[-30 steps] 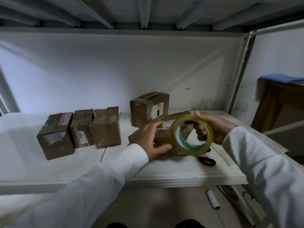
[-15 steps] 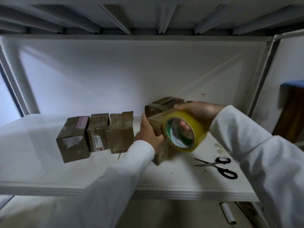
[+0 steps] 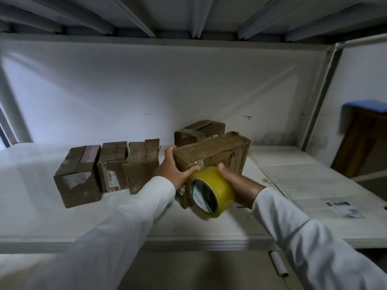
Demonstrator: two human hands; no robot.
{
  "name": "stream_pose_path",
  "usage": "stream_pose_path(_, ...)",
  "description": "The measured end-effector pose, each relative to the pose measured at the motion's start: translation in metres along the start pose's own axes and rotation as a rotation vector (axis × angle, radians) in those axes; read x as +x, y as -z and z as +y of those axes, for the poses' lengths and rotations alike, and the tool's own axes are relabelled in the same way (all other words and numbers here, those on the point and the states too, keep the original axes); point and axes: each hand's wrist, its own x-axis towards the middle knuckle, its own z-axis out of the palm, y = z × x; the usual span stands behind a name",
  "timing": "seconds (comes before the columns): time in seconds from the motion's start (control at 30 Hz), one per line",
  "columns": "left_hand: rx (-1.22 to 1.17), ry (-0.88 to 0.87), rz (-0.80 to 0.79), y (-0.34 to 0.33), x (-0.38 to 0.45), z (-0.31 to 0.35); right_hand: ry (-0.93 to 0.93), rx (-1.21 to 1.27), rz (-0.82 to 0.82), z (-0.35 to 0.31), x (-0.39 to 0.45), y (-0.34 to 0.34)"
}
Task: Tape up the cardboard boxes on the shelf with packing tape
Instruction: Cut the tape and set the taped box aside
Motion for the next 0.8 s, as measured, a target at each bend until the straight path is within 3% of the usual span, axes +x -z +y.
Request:
stream_pose_path(0.07,-0.026,0.013,0.011,0.001,0.001,-0.001,0.002,-0.015,0.233,0.008,0.005,0.032)
stream_pose_path(0.13,-0.049,0.026,0.035,0.0,0.003,-0.003,-0.052,-0.381,0.465,0.022,0.006,0.069)
stream_pose_path(0.17,-0.055,0.025,0.041,-0.001,0.003,-0.003,-0.133,-0.63,0.471,0.03,0.004,0.084)
stream_pose_path(0.23,-0.056,0.004,0.044,-0.003,0.003,-0.004,-0.295,-1.05,0.305,0.047,-0.003,0.099)
stream_pose_path(0.3,-0.056,-0.023,0.052,-0.005,0.003,-0.004,-0.331,-1.23,0.238,0.058,-0.01,0.097)
stream_pose_path(0.43,-0.06,-0.017,0.064,-0.005,0.007,-0.005,-0.39,-1.299,0.299,0.065,-0.009,0.098)
stream_pose_path(0.63,-0.062,-0.041,0.013,-0.003,0.008,-0.009,-0.591,-1.312,0.176,0.044,-0.011,0.106)
stream_pose_path(0.7,-0.041,-0.069,-0.007,-0.002,0.008,-0.009,-0.557,-1.115,0.163,0.032,-0.015,0.118)
stream_pose_path(0.8,-0.017,-0.083,-0.039,-0.002,0.012,-0.009,-0.356,-0.611,0.147,0.01,-0.021,0.136)
